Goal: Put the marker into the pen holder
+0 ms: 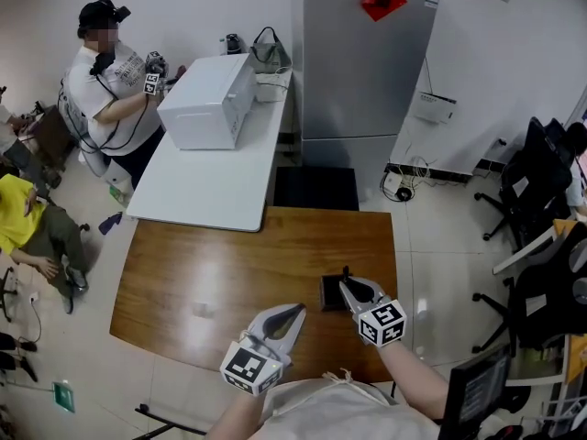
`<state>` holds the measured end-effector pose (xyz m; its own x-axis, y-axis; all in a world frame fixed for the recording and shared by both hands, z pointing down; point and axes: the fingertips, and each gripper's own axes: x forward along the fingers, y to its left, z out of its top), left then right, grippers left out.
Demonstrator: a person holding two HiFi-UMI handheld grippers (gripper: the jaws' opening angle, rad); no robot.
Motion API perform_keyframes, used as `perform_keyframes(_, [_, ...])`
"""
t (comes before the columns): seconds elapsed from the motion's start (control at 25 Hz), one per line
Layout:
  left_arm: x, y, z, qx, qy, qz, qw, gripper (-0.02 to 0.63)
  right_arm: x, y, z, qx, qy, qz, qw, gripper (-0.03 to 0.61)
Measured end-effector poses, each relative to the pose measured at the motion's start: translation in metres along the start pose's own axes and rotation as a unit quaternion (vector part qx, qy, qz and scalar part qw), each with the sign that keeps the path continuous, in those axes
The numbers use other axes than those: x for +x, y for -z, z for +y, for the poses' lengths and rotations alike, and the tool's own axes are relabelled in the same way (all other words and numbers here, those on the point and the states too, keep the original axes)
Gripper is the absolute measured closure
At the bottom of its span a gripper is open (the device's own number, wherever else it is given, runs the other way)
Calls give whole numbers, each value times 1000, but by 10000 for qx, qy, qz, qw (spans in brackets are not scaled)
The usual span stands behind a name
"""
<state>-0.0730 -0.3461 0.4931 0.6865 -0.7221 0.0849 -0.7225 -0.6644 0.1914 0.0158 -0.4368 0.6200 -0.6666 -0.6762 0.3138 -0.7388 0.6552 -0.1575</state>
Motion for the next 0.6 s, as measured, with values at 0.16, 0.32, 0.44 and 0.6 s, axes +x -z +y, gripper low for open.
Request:
perform_keyframes(0.16, [2, 0, -1, -20, 8, -8, 10000, 598, 5, 10, 3, 33, -100, 149, 9998, 541])
perform_keyframes(0.32, [2, 1, -1, -34, 3, -7, 10000, 598, 6, 18, 7, 267, -207, 261, 9991, 372])
perform_keyframes(0.44, [3, 1, 0, -60, -7, 9, 10000, 598, -2, 16, 2, 326, -141, 199, 9992, 354])
perform_keyframes(0.6, [8, 2, -2, 2, 65, 48, 10000, 598, -13, -5, -4, 369, -137, -78, 9992, 339])
